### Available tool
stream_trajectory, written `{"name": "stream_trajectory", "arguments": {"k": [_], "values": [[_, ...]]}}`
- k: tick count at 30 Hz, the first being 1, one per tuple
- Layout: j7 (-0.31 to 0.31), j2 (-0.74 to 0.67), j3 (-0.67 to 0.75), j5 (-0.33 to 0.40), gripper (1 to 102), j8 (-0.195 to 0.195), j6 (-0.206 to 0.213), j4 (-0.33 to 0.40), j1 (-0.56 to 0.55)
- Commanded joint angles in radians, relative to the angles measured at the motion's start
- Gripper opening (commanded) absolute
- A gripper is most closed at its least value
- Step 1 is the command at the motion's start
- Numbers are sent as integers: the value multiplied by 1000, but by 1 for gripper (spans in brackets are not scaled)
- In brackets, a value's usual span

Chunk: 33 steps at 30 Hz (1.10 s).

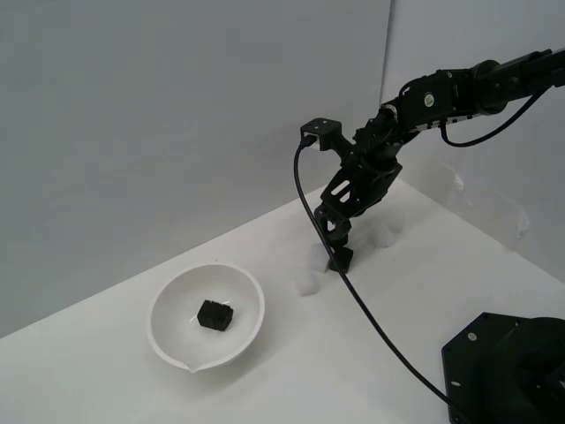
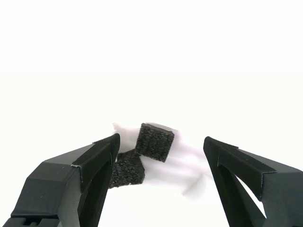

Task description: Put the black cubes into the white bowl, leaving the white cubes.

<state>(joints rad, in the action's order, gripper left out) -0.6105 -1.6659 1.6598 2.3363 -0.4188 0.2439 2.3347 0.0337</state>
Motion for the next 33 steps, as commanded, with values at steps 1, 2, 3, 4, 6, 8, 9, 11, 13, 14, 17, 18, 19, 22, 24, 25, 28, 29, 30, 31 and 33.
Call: {"name": "stream_trajectory", "arguments": {"k": [1,2,3,4,6,8,9,11,13,14,17,18,19,22,24,25,28,29,30,31,33], "values": [[-2,-15,18,-11,100,-11,8,-3,34],[-2,-15,20,-9,100,-17,8,-3,38],[-2,-14,18,-9,100,-20,8,-5,41],[-2,-14,18,-9,100,-21,8,-5,43],[0,-12,15,-9,100,-21,8,-3,41],[2,-9,11,-9,100,-21,8,-3,43],[2,-8,9,-9,100,-21,8,-3,41],[0,-6,9,-8,100,-21,8,-2,41],[2,-8,9,-8,100,-21,8,-2,41],[2,-8,9,-6,100,-21,8,-2,41],[0,-8,9,-5,100,-21,8,0,40],[0,-6,9,-5,100,-21,8,0,37],[0,-8,8,-5,100,-21,11,0,34],[2,-6,8,-5,100,-21,12,-2,17],[0,0,2,-6,100,-20,12,-2,11],[2,5,-3,-6,100,-21,12,-2,11],[2,20,-18,-5,100,-21,12,0,11],[2,25,-23,-6,100,-21,12,0,11],[2,29,-26,-6,100,-21,12,-2,11],[2,32,-29,-8,99,-21,11,-2,11],[5,35,-32,-8,99,-21,8,-2,11]]}}
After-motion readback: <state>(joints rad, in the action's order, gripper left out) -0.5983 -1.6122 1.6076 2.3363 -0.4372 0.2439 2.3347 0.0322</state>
